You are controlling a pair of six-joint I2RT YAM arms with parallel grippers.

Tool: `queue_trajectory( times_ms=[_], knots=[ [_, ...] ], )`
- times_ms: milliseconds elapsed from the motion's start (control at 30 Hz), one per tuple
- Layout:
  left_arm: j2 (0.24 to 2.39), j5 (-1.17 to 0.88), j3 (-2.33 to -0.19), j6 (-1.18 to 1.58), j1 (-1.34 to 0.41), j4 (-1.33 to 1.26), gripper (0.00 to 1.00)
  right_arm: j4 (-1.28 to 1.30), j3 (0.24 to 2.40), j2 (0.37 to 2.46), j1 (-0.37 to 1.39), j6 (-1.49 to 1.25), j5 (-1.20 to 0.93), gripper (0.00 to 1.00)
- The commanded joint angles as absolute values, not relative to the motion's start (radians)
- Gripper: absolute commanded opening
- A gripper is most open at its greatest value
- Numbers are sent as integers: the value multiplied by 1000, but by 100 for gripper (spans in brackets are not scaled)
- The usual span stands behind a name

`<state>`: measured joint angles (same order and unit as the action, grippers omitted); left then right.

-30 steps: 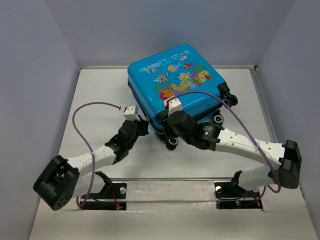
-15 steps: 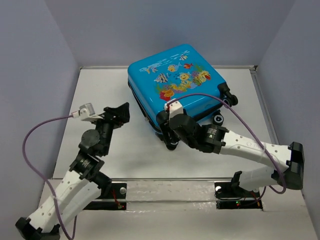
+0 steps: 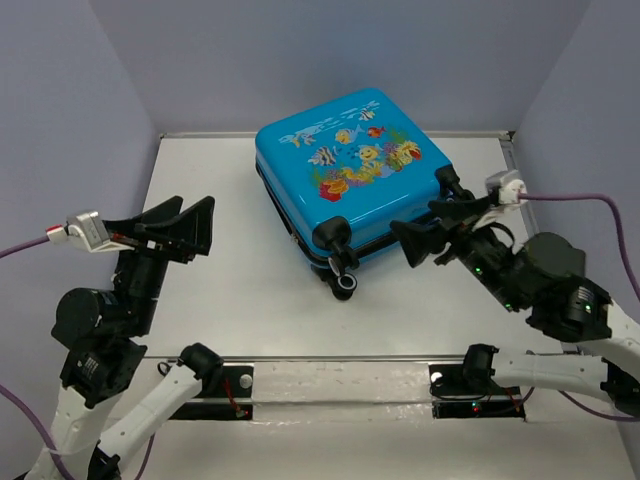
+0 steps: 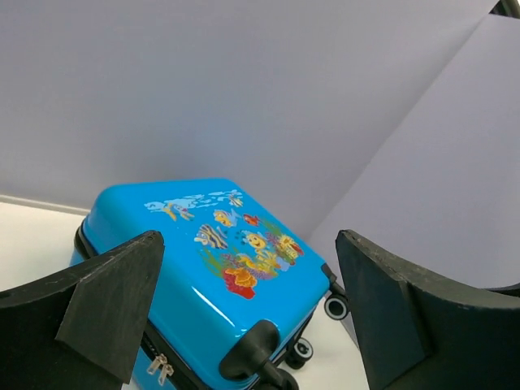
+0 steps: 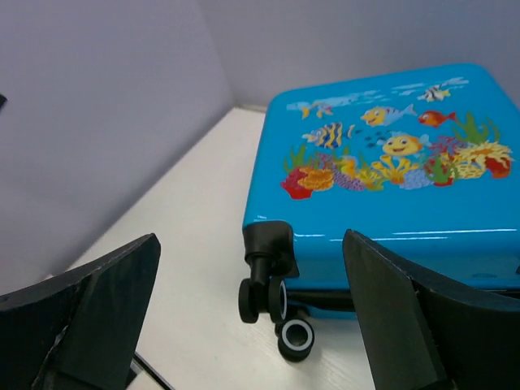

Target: Pack the luggage

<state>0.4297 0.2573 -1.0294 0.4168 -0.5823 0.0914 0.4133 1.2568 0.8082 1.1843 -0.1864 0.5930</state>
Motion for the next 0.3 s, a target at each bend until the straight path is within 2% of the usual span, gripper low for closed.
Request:
queue_trajectory(
  times_ms=[0, 267],
  knots=[
    [428, 226, -1048, 345, -586, 163, 99, 293, 1192, 671, 1186, -149, 656, 100],
    [446, 186, -1008, 357, -586, 149, 99, 272, 1126, 643, 1186, -143, 703, 100]
  ],
)
